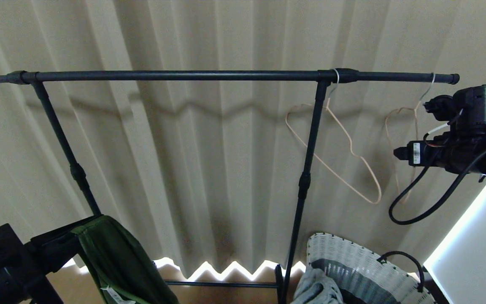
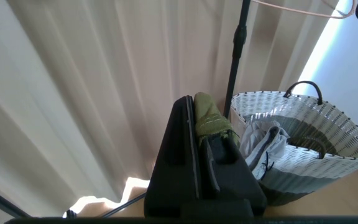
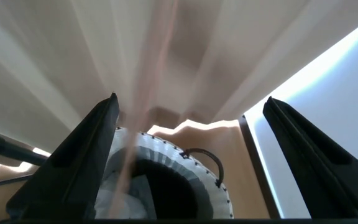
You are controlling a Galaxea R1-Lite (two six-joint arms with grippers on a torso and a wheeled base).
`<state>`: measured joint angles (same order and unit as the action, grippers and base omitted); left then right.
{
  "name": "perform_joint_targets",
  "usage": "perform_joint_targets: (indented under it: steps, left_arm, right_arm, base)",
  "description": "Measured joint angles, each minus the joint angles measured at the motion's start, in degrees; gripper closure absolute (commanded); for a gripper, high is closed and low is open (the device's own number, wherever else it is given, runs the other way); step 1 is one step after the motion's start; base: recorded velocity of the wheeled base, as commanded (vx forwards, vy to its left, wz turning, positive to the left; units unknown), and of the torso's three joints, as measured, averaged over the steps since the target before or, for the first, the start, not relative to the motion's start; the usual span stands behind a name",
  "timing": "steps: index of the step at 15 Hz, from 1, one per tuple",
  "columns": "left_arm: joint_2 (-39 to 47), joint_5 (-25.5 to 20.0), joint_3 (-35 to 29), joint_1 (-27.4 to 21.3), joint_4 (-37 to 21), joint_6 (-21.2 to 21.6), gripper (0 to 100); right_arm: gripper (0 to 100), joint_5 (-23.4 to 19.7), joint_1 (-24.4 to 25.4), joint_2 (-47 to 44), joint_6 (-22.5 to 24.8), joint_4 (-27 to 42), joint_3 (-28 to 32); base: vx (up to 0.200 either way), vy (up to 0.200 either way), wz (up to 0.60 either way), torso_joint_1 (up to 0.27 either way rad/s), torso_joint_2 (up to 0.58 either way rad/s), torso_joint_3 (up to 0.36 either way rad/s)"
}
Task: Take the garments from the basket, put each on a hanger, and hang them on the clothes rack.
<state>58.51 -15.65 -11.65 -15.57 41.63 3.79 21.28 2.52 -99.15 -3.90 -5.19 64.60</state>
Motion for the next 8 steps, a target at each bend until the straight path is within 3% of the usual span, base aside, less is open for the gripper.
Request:
perform_joint_targets:
  steps: [1, 8]
  left_arm:
    - [-0.11, 0.02, -0.05, 0.00, 0.00, 0.00, 100]
    - [-1.10, 0.02, -0.20, 0.06, 0.02, 0.00, 100]
  right_arm:
    - [100, 0.00, 0.00, 0.20, 0.02, 0.02, -0.29]
    - [100, -0.02, -0.24, 1.30, -0.33, 0.02, -1.32]
  base:
    - [0.000, 0.000, 0.00, 0.000, 0.00, 0.000]
    - [0.000, 0.000, 0.00, 0.000, 0.00, 0.000]
